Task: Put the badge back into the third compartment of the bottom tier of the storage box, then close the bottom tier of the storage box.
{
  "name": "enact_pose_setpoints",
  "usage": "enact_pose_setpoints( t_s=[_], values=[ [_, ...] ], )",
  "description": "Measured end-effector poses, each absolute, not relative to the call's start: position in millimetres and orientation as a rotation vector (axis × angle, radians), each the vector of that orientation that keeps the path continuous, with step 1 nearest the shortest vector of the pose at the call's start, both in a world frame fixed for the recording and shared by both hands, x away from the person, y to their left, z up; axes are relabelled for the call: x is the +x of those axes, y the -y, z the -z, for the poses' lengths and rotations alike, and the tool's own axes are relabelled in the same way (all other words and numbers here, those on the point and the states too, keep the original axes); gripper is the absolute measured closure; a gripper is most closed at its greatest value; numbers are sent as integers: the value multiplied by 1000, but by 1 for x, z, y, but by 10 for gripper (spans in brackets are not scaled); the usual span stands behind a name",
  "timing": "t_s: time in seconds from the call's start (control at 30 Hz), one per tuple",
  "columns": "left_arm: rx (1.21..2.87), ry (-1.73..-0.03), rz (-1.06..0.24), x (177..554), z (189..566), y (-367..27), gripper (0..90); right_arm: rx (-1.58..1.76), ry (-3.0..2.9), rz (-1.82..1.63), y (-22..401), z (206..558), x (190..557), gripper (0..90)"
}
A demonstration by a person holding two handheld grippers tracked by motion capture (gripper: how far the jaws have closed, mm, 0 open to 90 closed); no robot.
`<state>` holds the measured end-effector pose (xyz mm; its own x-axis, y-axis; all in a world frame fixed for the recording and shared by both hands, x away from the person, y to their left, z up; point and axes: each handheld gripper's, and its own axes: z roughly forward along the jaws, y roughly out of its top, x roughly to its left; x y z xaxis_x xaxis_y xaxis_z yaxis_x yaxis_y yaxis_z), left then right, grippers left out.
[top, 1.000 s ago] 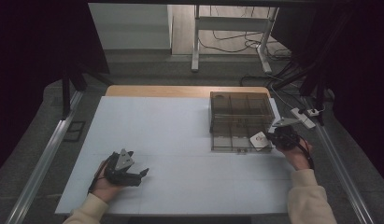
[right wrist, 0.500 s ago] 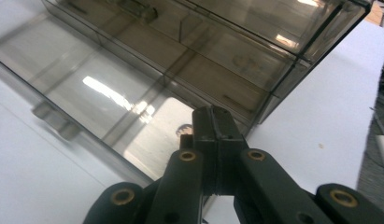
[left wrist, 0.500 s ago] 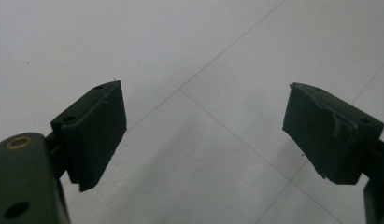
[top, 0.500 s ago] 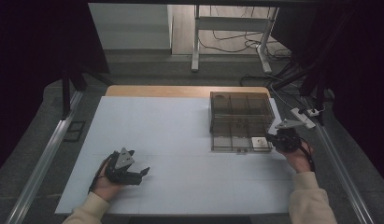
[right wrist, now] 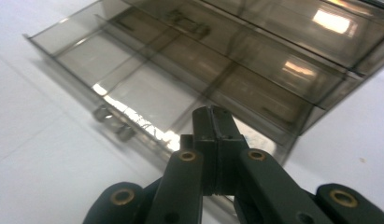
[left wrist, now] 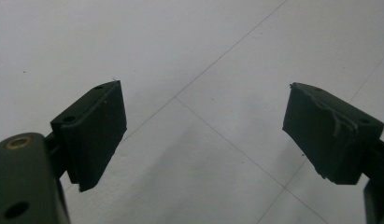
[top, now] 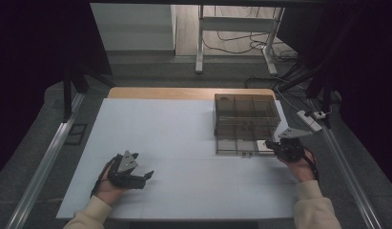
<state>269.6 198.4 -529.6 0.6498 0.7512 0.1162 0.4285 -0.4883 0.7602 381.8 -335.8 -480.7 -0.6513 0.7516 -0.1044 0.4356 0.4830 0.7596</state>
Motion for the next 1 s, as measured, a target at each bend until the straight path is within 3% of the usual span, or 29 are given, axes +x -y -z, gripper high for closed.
enact_pose_setpoints(
  t_s=[1.0],
  values=[
    [2157,-920,-585,267,530,-199,133,852,-2441,-987,316,500,360,894]
  ],
)
